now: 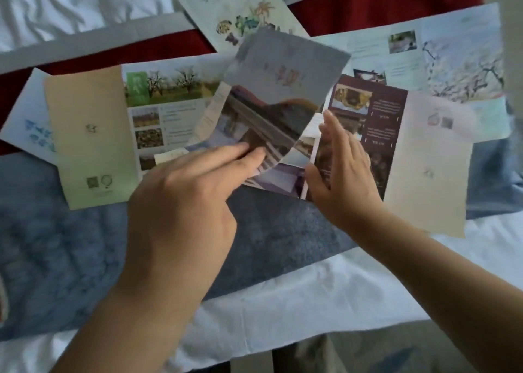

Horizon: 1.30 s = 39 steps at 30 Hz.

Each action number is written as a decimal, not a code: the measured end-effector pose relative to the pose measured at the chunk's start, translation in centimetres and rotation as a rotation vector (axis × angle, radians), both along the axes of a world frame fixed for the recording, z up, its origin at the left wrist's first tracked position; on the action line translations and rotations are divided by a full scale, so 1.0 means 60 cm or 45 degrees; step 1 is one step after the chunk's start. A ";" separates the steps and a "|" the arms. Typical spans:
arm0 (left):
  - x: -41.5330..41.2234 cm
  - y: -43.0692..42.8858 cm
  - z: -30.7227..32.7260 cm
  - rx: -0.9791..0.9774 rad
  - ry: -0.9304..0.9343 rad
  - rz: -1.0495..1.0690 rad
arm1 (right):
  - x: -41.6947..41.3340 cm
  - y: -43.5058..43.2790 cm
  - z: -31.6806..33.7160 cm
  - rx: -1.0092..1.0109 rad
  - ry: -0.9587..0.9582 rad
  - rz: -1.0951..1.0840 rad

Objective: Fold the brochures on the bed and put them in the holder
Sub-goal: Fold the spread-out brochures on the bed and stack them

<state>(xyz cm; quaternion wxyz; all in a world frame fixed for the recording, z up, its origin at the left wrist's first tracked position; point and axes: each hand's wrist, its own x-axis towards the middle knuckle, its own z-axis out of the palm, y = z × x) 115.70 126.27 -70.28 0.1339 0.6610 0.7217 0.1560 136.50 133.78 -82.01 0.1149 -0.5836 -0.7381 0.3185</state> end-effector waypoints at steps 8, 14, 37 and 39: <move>-0.083 0.019 -0.064 -0.018 0.167 -0.076 | -0.003 0.026 0.015 -0.269 0.591 -0.347; -0.095 0.019 -0.091 0.027 0.167 -0.211 | -0.061 0.063 0.039 -0.962 1.282 -0.567; -0.152 -0.006 -0.147 0.472 -1.142 1.220 | -0.241 0.033 0.055 -0.489 -0.141 0.175; -0.138 -0.013 -0.145 0.414 -1.444 1.385 | -0.256 0.014 0.050 -0.515 -0.162 0.192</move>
